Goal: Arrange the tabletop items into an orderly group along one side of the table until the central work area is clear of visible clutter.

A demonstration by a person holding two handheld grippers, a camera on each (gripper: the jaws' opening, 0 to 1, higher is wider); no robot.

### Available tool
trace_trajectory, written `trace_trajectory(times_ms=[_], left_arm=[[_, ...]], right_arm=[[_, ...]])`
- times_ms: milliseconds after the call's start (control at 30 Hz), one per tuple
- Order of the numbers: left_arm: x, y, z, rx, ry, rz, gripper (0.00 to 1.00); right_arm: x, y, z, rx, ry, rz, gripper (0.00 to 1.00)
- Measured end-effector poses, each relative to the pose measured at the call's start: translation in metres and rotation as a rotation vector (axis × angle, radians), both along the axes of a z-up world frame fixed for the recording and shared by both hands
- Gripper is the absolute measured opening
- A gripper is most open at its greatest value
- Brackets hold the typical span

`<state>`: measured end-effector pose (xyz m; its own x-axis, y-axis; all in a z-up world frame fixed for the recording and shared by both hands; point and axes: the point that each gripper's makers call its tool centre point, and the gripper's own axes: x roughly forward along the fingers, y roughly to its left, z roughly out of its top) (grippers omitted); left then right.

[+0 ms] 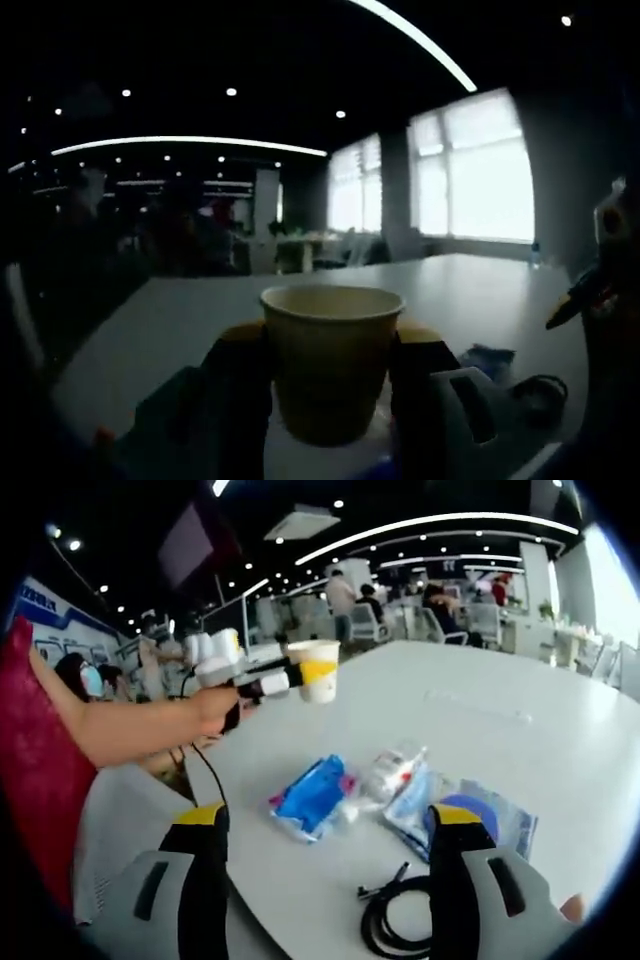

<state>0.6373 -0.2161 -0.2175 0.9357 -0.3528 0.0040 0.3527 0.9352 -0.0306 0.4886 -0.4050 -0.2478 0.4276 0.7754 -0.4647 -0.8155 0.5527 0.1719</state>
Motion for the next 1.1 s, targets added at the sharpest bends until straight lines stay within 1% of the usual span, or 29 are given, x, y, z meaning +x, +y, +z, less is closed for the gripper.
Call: trace_trajectory(times_ms=[67,133,233,400,467,533,633,800,867,1100], left_arm=[[0.005,0.004,-0.005,0.006,-0.002,0.017,0.43],[0.01,0.008,-0.011,-0.016,0.015,0.038,0.43],[0.016,0.015,-0.02,-0.032,0.016,0.07,0.43],[0.025,0.024,-0.036,-0.028,0.02,0.113,0.42],[0.028,0.028,-0.044,-0.016,0.039,0.129,0.42],[0.031,0.033,-0.048,-0.041,0.043,0.145,0.42],[0.035,0.035,-0.053,-0.04,0.045,0.151,0.42],[0.042,0.042,-0.067,-0.015,0.06,0.174,0.42],[0.045,0.047,-0.073,-0.03,0.066,0.189,0.42],[0.052,0.05,-0.091,-0.028,0.089,0.209,0.42]], right_arm=[[0.0,-0.001,-0.002,-0.003,0.006,-0.001,0.81],[0.0,-0.001,-0.005,-0.007,0.013,-0.002,0.81],[0.002,-0.003,-0.008,-0.007,0.022,-0.009,0.81],[0.003,-0.003,-0.012,-0.008,0.034,-0.014,0.8],[0.004,-0.003,-0.013,-0.008,0.038,-0.014,0.79],[0.005,-0.003,-0.015,-0.009,0.042,-0.015,0.79],[0.006,-0.004,-0.017,-0.012,0.05,-0.019,0.79],[0.007,-0.006,-0.02,-0.015,0.06,-0.022,0.78],[0.007,-0.007,-0.021,-0.016,0.065,-0.025,0.78],[0.009,-0.012,-0.024,-0.024,0.076,-0.038,0.78]])
